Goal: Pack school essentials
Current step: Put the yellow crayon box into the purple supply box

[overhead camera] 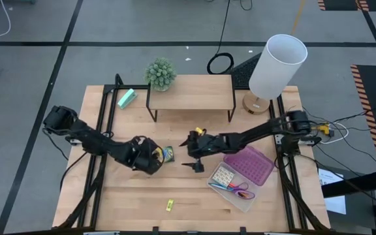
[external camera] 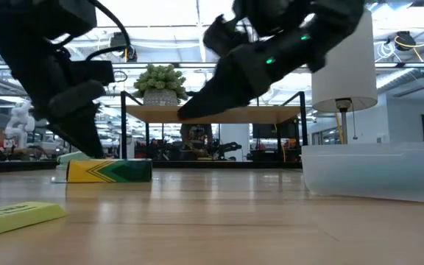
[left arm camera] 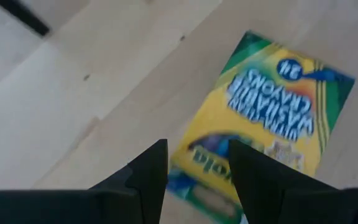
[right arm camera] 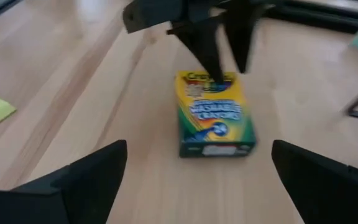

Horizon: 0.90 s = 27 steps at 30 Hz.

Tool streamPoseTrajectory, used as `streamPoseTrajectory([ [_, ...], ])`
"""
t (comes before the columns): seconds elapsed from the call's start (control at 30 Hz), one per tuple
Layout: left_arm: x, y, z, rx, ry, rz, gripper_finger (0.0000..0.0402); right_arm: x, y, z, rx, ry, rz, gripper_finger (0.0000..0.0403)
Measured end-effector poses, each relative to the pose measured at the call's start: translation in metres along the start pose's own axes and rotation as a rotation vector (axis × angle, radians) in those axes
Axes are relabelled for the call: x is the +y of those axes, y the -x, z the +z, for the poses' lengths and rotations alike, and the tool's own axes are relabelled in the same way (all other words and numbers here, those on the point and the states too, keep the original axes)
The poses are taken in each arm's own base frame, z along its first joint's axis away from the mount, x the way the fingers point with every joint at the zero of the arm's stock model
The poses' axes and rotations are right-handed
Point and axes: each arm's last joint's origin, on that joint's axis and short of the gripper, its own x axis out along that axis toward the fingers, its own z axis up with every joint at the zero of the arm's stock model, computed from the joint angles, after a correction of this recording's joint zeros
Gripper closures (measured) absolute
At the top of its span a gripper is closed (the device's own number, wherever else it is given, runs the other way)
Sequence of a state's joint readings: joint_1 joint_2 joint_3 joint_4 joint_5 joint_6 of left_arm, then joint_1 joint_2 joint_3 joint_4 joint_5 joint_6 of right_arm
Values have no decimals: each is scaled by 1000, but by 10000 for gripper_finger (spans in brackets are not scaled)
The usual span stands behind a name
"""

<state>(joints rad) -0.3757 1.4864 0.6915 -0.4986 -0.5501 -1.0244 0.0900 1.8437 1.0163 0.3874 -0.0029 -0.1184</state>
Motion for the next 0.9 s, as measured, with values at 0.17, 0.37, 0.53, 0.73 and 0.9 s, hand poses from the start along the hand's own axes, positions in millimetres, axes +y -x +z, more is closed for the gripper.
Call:
streamPoseTrajectory([
  [0.17,-1,-7,9,-62,-24,-48,232,-8,-26,-3,28,-6,3,4],
  [0.37,-7,-3,24,-112,-59,-90,232,-23,-35,-6,37,-27,-45,4],
  [0.53,-8,20,27,-108,-52,-107,232,-28,-35,-5,16,-22,-6,3],
  [0.73,-2,31,2,28,10,-46,232,-29,-37,-3,-29,-10,22,3],
  [0.9,2,38,-16,87,61,-3,232,-29,-42,2,-53,2,32,3],
])
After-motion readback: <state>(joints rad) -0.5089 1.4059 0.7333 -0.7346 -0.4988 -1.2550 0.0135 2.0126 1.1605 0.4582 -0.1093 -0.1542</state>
